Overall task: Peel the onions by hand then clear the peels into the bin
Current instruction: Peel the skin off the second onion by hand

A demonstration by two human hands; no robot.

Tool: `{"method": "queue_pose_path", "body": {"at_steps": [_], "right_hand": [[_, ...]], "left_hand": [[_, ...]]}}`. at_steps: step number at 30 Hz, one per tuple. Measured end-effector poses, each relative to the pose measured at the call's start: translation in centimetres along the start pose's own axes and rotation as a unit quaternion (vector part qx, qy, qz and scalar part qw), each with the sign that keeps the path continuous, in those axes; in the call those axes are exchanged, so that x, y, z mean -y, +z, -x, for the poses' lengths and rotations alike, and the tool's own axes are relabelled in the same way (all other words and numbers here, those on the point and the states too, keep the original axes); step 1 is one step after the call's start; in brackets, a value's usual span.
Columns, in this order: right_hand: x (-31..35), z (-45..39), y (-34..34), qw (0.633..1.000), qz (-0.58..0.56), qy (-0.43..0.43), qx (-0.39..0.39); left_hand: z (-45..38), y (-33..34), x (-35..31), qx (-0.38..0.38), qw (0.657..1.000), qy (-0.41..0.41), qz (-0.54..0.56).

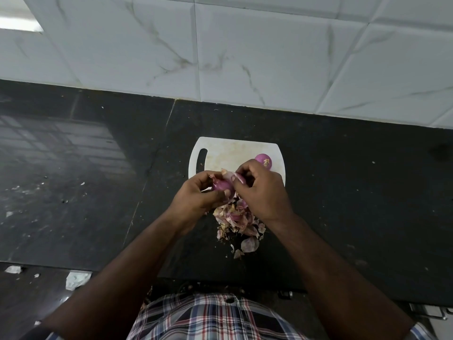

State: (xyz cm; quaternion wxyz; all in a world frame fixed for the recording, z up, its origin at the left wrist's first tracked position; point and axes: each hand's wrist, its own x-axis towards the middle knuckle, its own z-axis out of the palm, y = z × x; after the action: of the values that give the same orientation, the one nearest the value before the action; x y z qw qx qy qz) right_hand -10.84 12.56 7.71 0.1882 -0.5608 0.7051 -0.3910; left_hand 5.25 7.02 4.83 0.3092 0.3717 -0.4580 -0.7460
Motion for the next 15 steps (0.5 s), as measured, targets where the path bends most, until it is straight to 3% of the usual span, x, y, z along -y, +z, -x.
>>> {"method": "queue_pose_path", "body": {"at_steps": [3, 10, 12, 15], "right_hand": [[0.1, -0.1, -0.1, 1.000, 0.013, 0.012, -0.023], [-1.1, 0.5, -0.1, 0.998, 0.015, 0.066, 0.009], [-1.5, 0.5, -0.1, 0.996, -0.027, 0.079, 0.024], [-1.6, 0.3, -0.4, 0.979, -0.143, 0.101, 0.107]], "left_hand": [[0.3, 0.0, -0.1, -0.006, 0.999, -0.005, 0.034], [0.6, -0.4, -0.4, -0.006, 0.986, -0.033, 0.161], [0.7, -0.4, -0.5, -0.015, 0.982, -0.048, 0.180], [0.6, -0.4, -0.5, -0.027, 0.982, -0.064, 0.178]]}}
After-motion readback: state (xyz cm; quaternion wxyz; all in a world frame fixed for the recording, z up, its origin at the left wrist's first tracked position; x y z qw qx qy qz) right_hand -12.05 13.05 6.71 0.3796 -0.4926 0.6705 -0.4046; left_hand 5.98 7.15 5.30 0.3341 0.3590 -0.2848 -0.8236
